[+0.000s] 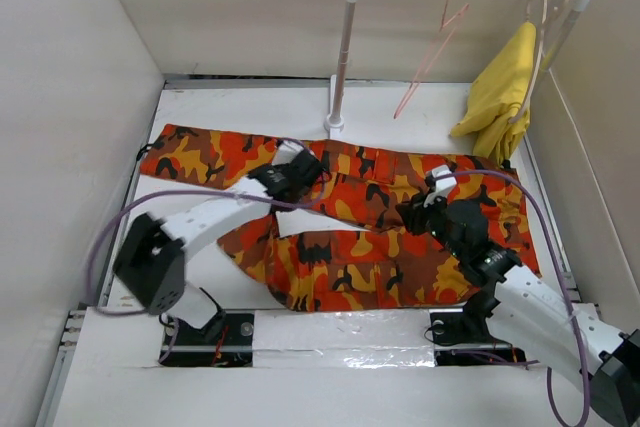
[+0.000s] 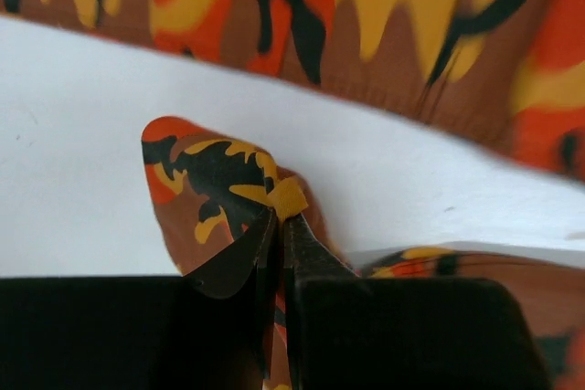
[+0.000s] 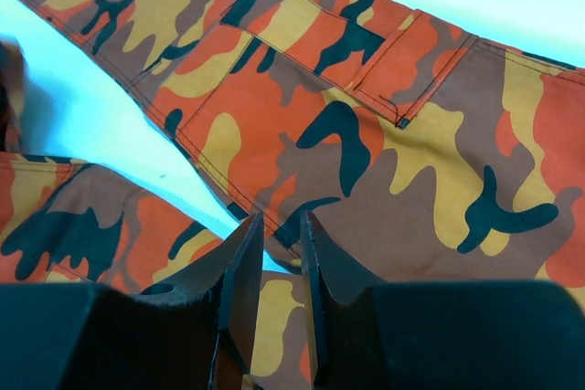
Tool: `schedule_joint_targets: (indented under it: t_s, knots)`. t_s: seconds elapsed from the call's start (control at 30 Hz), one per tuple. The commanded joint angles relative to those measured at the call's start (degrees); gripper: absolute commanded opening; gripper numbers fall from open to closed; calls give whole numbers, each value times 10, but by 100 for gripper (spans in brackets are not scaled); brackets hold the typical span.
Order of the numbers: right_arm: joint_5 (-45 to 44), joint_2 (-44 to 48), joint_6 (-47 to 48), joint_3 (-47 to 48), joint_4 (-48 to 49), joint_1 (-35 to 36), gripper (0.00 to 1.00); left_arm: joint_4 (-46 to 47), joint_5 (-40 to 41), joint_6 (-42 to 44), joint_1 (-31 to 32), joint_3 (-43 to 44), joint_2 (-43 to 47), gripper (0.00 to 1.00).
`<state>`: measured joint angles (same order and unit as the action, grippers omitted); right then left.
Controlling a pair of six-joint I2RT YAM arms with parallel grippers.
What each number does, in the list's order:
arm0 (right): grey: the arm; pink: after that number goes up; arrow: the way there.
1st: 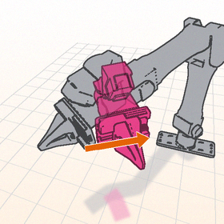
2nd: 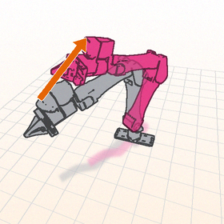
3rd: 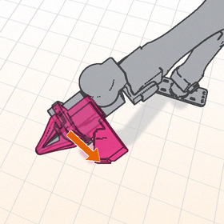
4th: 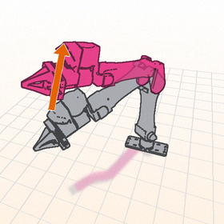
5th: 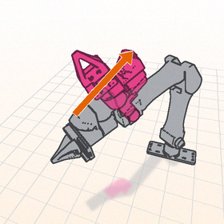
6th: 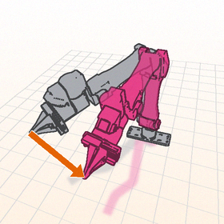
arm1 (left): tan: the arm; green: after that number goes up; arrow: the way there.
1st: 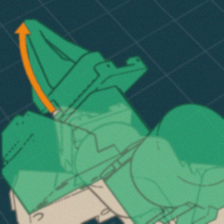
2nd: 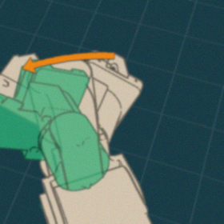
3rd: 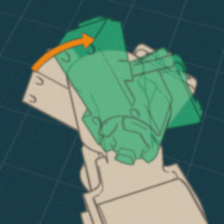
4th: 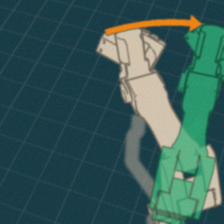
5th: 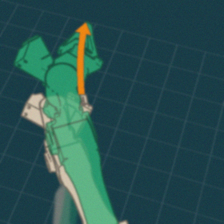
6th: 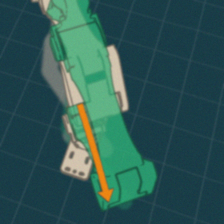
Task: Place the trousers on the hanger
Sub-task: Fold the trousers at the center of the board.
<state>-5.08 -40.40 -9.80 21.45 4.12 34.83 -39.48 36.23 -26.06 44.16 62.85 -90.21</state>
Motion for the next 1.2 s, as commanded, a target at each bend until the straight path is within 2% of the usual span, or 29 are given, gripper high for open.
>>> schedule_joint_targets:
  t_s: [0.0, 0.07, 0.1, 0.13, 0.2, 0.23, 0.27, 0.33, 0.37, 0.4, 0.57, 0.6, 0.7, 0.77, 0.87, 0.93, 0.97, 1.0, 1.03, 1.07, 1.1, 1.13, 1.17]
  knots:
    - [-1, -10, 11, -4, 36, -6, 29, 55, 15, -40, -23, 42, 148, 0]
    - [2, -14, 10, -2, 34, -6, 29, 122, -19, -58, -62, 33, 251, 0]
    - [0, -15, 10, -3, 35, -6, 29, 176, -31, -70, -78, 5, 287, 0]
    - [-5, -15, 9, -4, 37, -6, 29, 204, -41, -95, -114, -12, 360, 0]
    - [-5, -17, 9, -4, 38, -6, 29, 265, -63, -121, -152, -75, 426, 0]
    - [-5, -18, 9, -4, 38, -6, 29, 270, -66, -135, -167, -92, 476, 0]
    - [2, -19, 10, -4, 38, -6, 29, 269, -63, -171, -194, -110, 495, 0]
    - [1, -19, 9, -6, 39, -6, 29, 265, -59, -204, -209, -165, 541, 7]
    - [0, -19, 8, -7, 41, -6, 29, 261, -52, -243, -209, -184, 557, 9]
    - [-4, -20, 9, -6, 42, -6, 29, 258, -46, -264, -209, -223, 573, 16]
    - [0, -18, 9, -6, 38, -6, 30, 225, -46, -376, -209, -330, 712, 29]
    - [-4, -16, 8, -7, 41, -6, 30, 216, -44, -400, -209, -357, 736, 35]
    - [-4, -18, 8, -8, 44, -6, 30, 180, -27, -411, -209, -376, 821, 54]
    - [2, -20, 9, -8, 43, -6, 30, 145, -18, -410, -209, -368, 862, 55]
    - [-2, -22, 8, -7, 46, -6, 30, 142, 4, -377, -209, -348, 878, 56]
    - [-4, -25, 8, -6, 45, -6, 30, 162, 10, -355, -209, -338, 849, 59]
    - [-3, -25, 9, -6, 42, -6, 30, 185, -26, -300, -209, -338, 829, 59]
    - [-1, -25, 9, -6, 42, -6, 30, 210, -54, -262, -209, -339, 805, 54]
    - [-1, -24, 9, -6, 42, -6, 29, 251, -83, -230, -209, -338, 734, 51]
    - [0, -24, 9, -7, 44, -6, 24, 266, -131, -186, -209, -334, 686, 49]
    - [-4, -24, 9, -7, 48, -6, 21, 277, -155, -164, -209, -315, 637, 41]
    - [-3, -27, 10, -6, 48, -6, 16, 291, -180, -144, -209, -302, 534, 37]
    - [1, -28, 9, -6, 48, -6, 7, 297, -205, -125, -203, -287, 482, 33]
